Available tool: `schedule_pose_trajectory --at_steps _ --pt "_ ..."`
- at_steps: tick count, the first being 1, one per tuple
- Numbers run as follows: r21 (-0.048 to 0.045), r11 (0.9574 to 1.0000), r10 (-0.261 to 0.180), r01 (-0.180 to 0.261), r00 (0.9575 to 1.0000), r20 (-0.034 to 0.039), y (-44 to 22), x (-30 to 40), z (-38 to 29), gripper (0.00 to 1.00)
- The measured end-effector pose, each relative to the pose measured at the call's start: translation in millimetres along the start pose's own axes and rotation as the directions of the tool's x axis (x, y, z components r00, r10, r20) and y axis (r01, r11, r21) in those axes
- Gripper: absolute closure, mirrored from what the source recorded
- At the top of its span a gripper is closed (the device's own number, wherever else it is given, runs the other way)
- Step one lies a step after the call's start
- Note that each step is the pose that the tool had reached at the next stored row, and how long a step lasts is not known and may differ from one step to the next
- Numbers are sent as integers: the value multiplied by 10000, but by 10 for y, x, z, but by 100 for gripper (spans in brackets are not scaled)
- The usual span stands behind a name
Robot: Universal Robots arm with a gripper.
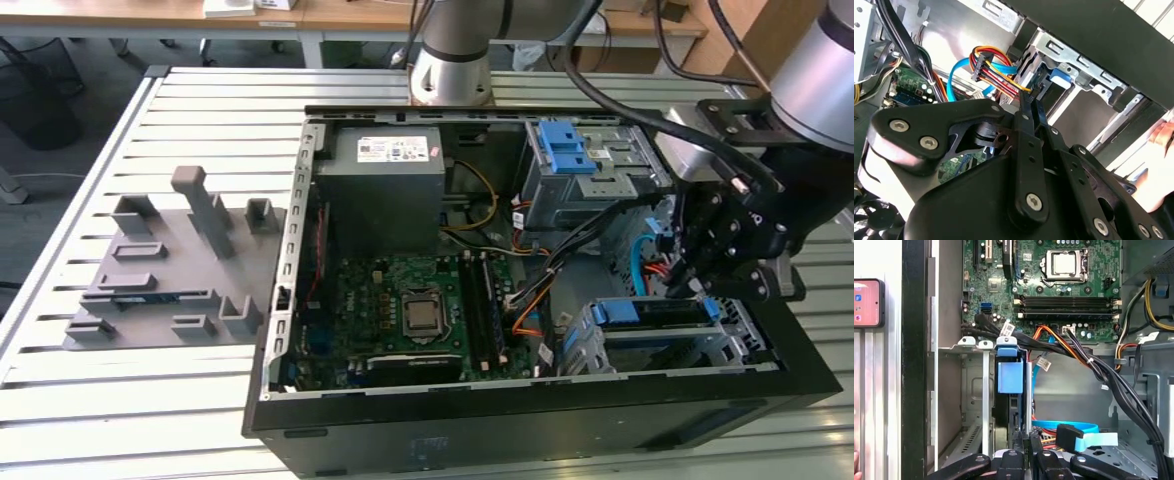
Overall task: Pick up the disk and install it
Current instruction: 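Insert the first disk wire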
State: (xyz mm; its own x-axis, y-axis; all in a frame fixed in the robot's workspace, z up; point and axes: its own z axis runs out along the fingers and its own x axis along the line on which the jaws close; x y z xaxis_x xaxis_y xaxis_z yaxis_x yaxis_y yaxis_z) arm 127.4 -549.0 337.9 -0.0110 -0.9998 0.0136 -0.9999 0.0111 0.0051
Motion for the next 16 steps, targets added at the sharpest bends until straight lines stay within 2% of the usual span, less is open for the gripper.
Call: schedule_pose_trajectory --at_steps 5,11,16 --pt "0 10000 -1 1 10000 -3 10 2 1 84" --pt "0 10000 0 0 10000 -1 10 63 11 84" --pt "1 10000 -1 1 10000 3 0 68 21 84"
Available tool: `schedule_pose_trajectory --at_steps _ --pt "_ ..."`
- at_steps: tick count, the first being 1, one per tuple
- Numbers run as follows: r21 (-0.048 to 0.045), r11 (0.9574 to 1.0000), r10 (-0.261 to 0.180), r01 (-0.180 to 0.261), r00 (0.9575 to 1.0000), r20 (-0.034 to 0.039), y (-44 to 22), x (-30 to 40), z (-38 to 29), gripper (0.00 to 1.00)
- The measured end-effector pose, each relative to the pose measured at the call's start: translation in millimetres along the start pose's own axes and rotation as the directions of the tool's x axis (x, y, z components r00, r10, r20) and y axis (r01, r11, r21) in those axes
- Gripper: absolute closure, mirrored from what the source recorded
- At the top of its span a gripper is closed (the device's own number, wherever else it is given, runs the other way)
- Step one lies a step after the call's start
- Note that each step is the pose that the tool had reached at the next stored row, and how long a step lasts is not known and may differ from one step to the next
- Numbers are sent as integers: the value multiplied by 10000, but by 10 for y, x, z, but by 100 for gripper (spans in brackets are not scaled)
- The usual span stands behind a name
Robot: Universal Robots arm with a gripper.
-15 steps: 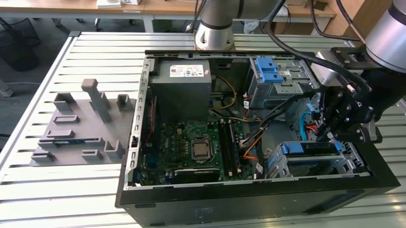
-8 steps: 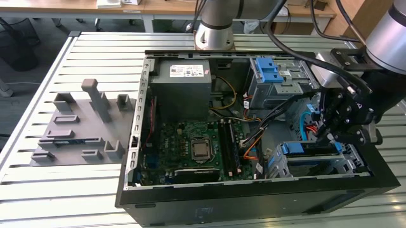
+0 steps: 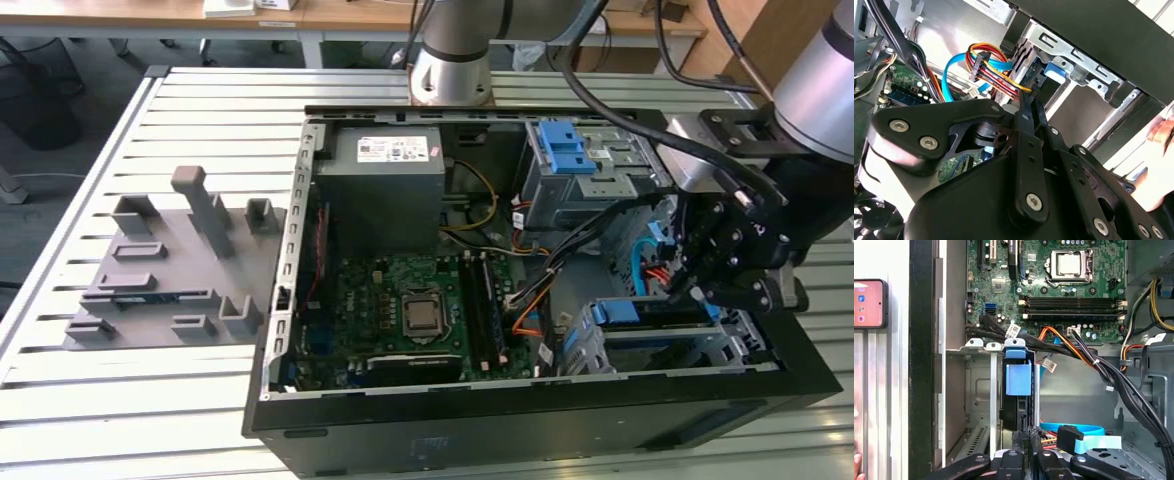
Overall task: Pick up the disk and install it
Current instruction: 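Insert the first disk wire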
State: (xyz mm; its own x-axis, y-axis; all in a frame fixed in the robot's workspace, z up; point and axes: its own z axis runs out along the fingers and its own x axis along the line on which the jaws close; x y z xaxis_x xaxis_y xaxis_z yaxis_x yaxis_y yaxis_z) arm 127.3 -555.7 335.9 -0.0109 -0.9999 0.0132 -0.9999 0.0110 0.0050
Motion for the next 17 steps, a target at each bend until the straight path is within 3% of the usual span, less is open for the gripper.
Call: schedule_pose_trajectory --at_steps 12,17 --pt "0 10000 1 -1 10000 3 -23 -4 21 84" --pt "0 10000 1 -1 10000 3 -1 -4 21 84"
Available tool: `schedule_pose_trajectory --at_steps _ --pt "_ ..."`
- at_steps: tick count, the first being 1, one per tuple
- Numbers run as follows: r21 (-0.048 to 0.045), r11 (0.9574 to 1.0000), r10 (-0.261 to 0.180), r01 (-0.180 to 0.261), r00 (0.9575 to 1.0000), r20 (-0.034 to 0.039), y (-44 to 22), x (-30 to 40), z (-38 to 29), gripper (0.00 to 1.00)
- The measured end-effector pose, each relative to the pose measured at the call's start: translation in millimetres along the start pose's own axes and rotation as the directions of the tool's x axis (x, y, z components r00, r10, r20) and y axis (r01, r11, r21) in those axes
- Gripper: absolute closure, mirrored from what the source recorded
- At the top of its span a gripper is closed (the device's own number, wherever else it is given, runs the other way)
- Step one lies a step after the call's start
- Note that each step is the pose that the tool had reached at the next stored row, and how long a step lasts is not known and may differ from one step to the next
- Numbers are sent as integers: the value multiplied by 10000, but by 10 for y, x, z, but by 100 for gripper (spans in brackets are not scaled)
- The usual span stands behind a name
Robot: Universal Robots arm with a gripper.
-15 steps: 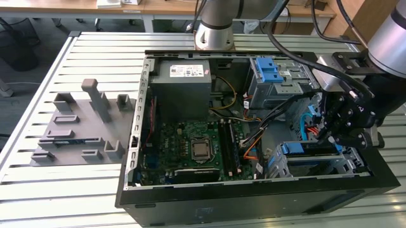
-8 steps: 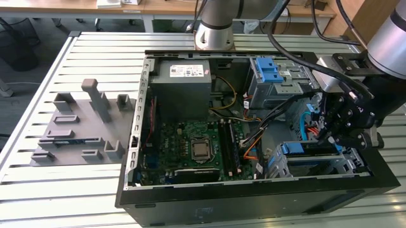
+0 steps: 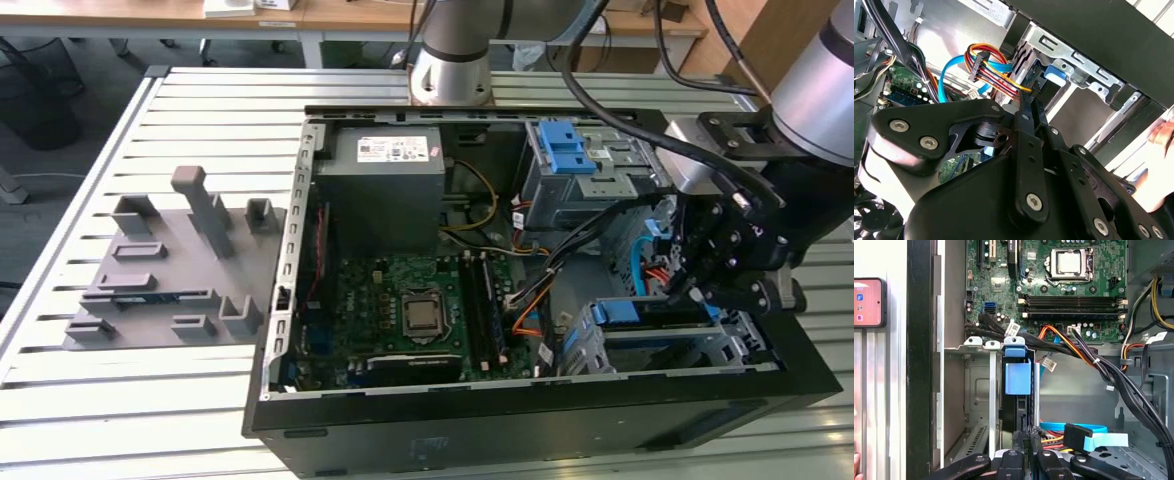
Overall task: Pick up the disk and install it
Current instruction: 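Insert the first disk wire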
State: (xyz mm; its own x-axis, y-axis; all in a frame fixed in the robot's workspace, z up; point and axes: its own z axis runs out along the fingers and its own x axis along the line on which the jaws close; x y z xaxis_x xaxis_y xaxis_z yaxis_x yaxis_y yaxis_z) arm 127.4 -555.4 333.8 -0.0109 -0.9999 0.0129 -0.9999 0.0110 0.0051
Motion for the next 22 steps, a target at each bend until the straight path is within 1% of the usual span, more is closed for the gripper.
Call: schedule_pose_trajectory --at_steps 15,22 --pt "0 10000 0 0 10000 13 -12 -1 1 84" --pt "0 10000 0 0 10000 14 -13 1 16 84"
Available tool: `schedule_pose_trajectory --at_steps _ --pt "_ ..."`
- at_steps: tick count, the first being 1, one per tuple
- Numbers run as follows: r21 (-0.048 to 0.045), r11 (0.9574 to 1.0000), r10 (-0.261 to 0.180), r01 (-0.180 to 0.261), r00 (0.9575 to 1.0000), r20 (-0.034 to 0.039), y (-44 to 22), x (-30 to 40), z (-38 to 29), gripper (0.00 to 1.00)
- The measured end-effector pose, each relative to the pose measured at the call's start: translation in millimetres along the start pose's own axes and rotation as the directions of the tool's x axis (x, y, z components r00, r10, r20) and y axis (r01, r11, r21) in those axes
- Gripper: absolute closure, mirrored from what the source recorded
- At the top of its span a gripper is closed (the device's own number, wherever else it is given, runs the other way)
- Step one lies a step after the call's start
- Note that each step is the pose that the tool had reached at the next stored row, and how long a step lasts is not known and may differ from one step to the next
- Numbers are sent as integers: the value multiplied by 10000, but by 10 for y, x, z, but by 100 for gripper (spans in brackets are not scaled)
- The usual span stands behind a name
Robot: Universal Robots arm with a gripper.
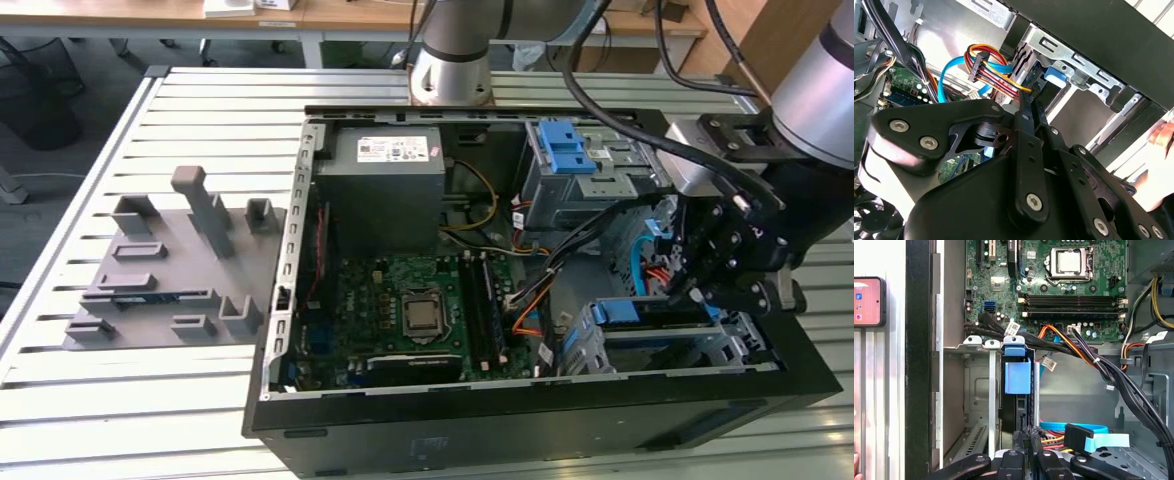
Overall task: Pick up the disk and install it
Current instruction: 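Insert the first disk wire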
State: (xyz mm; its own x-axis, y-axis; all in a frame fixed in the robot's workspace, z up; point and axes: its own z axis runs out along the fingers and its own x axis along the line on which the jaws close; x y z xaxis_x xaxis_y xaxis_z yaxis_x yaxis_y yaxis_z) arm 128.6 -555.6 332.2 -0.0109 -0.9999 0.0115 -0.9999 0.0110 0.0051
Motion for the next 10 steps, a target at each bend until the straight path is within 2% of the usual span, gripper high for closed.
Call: schedule_pose_trajectory --at_steps 10 --pt "-1 10000 0 0 10000 -5 0 2 42 84"
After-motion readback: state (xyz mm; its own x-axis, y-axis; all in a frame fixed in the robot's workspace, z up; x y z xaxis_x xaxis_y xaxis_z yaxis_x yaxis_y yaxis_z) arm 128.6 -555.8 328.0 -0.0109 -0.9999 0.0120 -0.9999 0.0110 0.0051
